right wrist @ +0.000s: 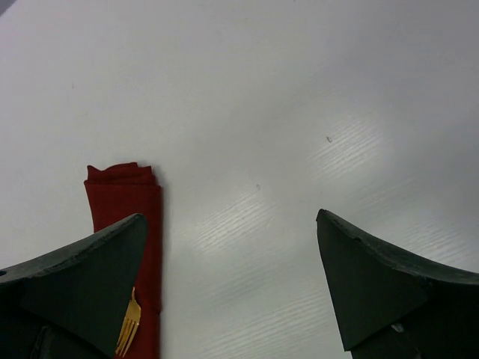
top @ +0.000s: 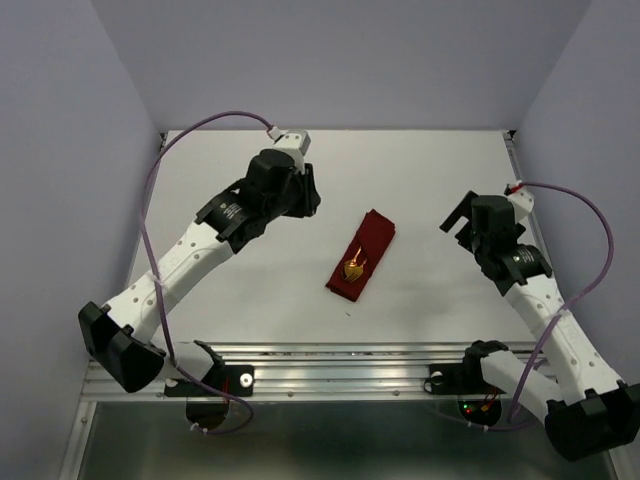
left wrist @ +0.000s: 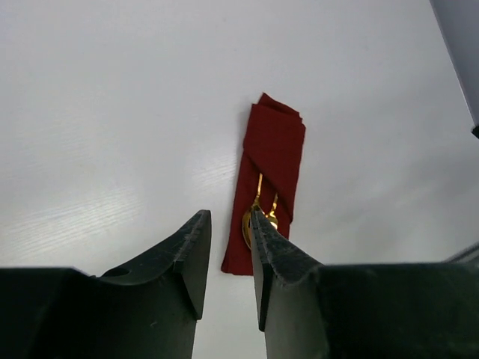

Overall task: Fold the napkin into a case and place the utensils inside
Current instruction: Reset both arms

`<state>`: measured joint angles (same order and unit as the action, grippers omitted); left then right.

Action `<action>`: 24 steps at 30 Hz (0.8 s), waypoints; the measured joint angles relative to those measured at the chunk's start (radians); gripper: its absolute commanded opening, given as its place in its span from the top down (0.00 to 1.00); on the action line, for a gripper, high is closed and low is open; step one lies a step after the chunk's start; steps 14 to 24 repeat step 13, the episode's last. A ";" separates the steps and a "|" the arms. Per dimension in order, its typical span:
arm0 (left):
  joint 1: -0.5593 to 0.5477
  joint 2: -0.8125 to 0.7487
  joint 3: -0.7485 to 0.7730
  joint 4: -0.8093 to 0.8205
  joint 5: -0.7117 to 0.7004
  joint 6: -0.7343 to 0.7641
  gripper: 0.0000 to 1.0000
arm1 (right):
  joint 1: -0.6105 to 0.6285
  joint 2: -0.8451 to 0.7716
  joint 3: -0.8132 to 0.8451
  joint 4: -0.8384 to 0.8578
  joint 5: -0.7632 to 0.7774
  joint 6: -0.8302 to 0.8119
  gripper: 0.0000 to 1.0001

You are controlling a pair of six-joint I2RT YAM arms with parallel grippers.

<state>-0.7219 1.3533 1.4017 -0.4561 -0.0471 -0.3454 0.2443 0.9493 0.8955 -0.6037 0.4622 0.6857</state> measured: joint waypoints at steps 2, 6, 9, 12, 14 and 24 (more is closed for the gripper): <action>0.045 -0.053 -0.051 0.027 -0.043 -0.015 0.60 | 0.000 -0.047 -0.026 -0.001 0.006 0.002 0.00; 0.092 -0.109 -0.132 0.047 -0.110 -0.039 0.55 | 0.000 -0.119 -0.070 -0.003 0.018 0.004 0.00; 0.119 -0.142 -0.176 0.056 -0.177 -0.061 0.55 | 0.000 -0.164 -0.091 -0.010 0.034 0.011 0.00; 0.141 -0.187 -0.204 0.066 -0.227 -0.083 0.55 | 0.000 -0.192 -0.092 -0.019 0.057 0.024 0.00; 0.148 -0.211 -0.213 0.074 -0.247 -0.092 0.55 | 0.000 -0.196 -0.092 -0.021 0.066 0.029 0.00; 0.148 -0.211 -0.213 0.074 -0.247 -0.092 0.55 | 0.000 -0.196 -0.092 -0.021 0.066 0.029 0.00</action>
